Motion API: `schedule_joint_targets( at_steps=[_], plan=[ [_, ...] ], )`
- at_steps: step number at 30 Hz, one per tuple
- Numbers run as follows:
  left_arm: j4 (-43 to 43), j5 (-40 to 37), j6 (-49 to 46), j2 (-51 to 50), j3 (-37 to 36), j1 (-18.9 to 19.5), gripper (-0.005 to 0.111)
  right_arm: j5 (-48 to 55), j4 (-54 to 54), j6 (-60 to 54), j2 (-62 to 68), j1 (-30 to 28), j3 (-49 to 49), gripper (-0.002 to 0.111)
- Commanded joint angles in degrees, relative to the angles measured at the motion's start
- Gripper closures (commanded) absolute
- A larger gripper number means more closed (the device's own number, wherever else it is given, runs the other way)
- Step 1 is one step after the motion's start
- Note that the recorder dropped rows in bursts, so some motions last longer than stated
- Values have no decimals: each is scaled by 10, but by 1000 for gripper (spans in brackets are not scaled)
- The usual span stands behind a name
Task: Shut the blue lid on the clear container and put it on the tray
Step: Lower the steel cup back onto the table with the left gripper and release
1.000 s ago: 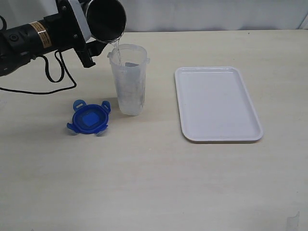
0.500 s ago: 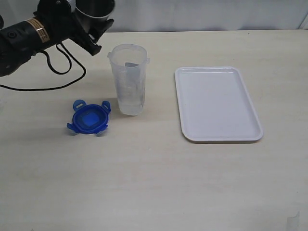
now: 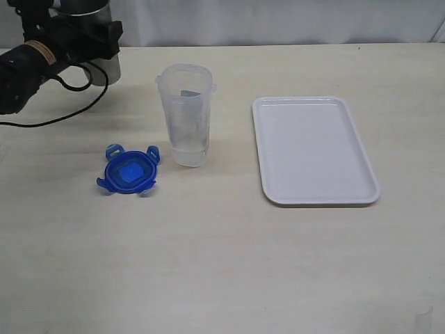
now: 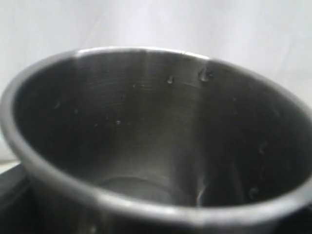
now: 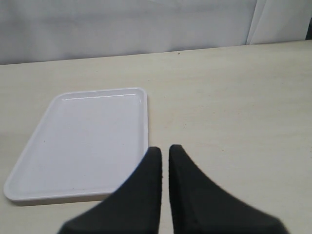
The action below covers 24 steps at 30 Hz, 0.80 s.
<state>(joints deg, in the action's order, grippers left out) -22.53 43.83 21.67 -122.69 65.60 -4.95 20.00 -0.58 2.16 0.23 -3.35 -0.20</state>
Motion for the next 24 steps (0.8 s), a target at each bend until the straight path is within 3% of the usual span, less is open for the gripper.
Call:
schedule_joint_targets(
  at_steps=[1,6,14,24],
  plan=[
    [-10,36,11,-43,36,3,107,-2,1,0,-2,-4,2,103],
    [-9,55,-25,-76,52,3,107,-2,1,0,-2,-4,2,103],
    [-6,157,-25,-122,53,3,107,-2,1,0,-2,-4,2,103],
    [-8,158,-25,-127,54,3,107,-2,1,0,-2,-4,2,103]
  ],
)
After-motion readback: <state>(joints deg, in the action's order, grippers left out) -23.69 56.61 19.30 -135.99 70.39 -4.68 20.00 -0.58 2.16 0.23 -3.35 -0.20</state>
